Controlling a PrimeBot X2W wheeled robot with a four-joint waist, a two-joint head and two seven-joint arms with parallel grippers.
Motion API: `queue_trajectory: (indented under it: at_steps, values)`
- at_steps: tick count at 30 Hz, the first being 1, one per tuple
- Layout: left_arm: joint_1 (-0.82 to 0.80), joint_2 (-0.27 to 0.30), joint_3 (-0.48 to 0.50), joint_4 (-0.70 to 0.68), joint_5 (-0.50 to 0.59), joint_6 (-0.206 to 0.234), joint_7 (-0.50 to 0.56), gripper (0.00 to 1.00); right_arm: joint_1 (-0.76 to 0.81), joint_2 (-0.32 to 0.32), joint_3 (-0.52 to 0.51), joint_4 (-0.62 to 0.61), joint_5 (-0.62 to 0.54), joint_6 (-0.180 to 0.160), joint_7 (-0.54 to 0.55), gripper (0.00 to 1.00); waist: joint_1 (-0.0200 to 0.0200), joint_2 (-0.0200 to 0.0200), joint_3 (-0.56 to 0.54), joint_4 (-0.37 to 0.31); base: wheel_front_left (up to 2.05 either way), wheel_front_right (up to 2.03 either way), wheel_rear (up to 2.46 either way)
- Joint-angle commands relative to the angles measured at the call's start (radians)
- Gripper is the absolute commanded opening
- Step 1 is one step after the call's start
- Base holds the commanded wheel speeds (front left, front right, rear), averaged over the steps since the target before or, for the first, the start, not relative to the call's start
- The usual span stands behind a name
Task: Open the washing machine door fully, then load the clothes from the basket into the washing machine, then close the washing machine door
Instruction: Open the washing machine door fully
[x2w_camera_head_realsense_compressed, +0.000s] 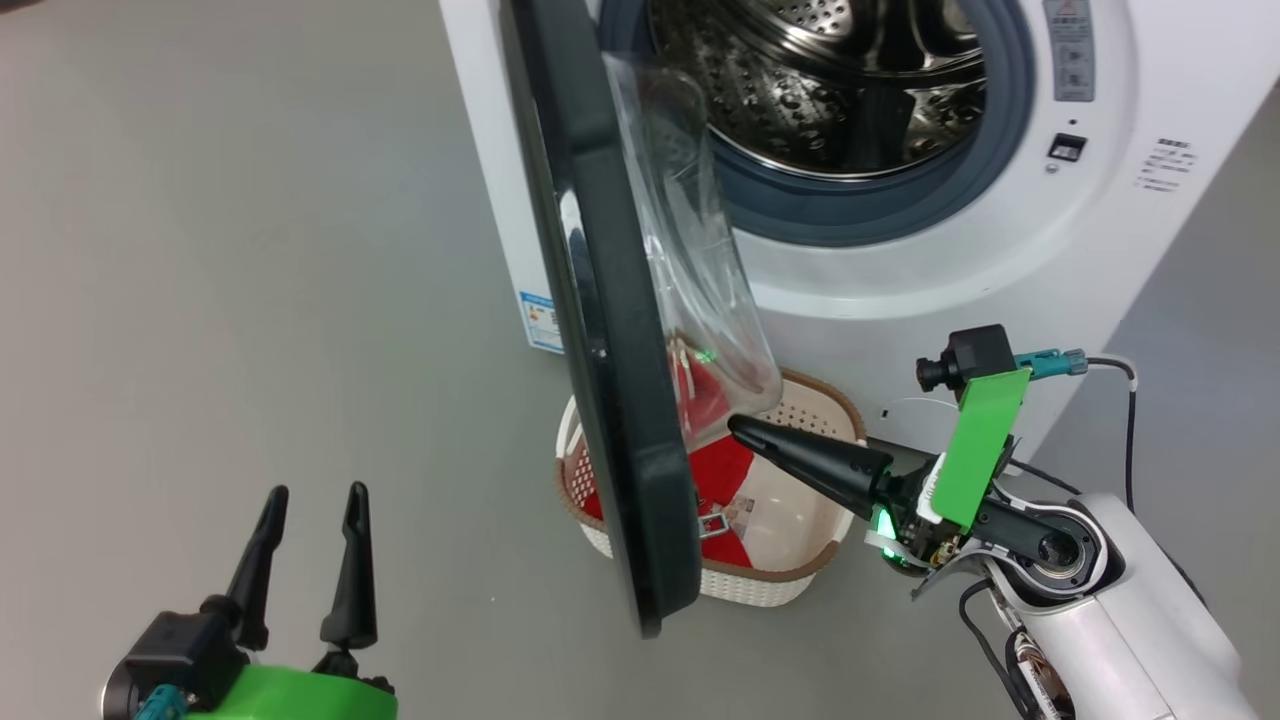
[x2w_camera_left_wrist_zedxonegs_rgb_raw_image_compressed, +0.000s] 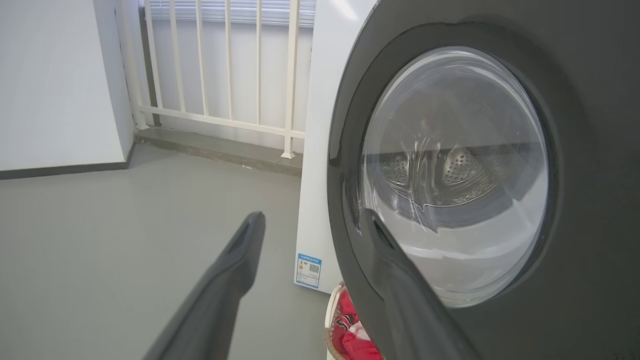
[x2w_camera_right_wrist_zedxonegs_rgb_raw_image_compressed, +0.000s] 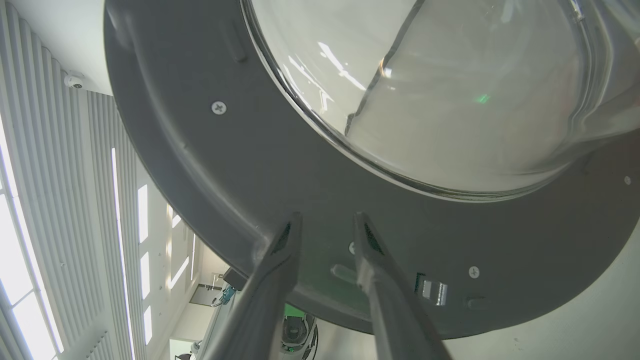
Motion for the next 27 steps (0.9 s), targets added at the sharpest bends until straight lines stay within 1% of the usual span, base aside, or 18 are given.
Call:
queue_trajectory:
  at_steps: [1,4,8,14,17,22,27]
  values:
    - [-0.007,0.018,0.033,-0.020,0.015,0.003,-0.005,1.00,0.015,0.004,0.005,-0.037,-0.021,0.002,-0.011,1.00,0.0000,0.0000,-0.010,-0.017,0.00,0.00,0.00]
    - [-0.006,0.018,0.032,-0.018,0.019,0.000,-0.005,1.00,0.025,-0.004,-0.001,-0.076,-0.052,0.002,-0.033,1.00,0.0000,0.0000,-0.018,-0.038,0.00,0.00,0.00]
    - [-0.003,0.018,0.028,-0.017,0.022,-0.003,-0.005,1.00,0.049,-0.022,-0.004,-0.156,-0.120,0.002,-0.097,1.00,0.0000,0.0000,-0.025,-0.068,0.00,0.00,0.00]
    - [-0.003,0.018,0.034,-0.016,0.032,-0.006,-0.005,1.00,0.092,-0.060,0.007,-0.250,-0.216,0.002,-0.212,1.00,0.0000,0.0000,-0.030,-0.123,0.00,0.00,0.00]
    - [-0.001,0.018,0.036,-0.016,0.039,-0.008,-0.005,1.00,0.112,-0.085,0.018,-0.283,-0.267,0.002,-0.289,1.00,0.0000,0.0000,-0.032,-0.153,0.00,0.00,0.00]
    - [0.004,0.018,0.042,-0.020,0.040,-0.010,-0.005,1.00,0.137,-0.121,0.039,-0.290,-0.340,0.002,-0.434,1.00,0.0000,0.0000,-0.029,-0.202,0.00,0.00,0.00]
    - [0.010,0.018,0.051,-0.028,0.040,-0.010,-0.005,1.00,0.148,-0.174,0.085,-0.292,-0.423,0.002,-0.571,1.00,0.0000,0.0000,-0.022,-0.236,0.00,0.00,0.00]
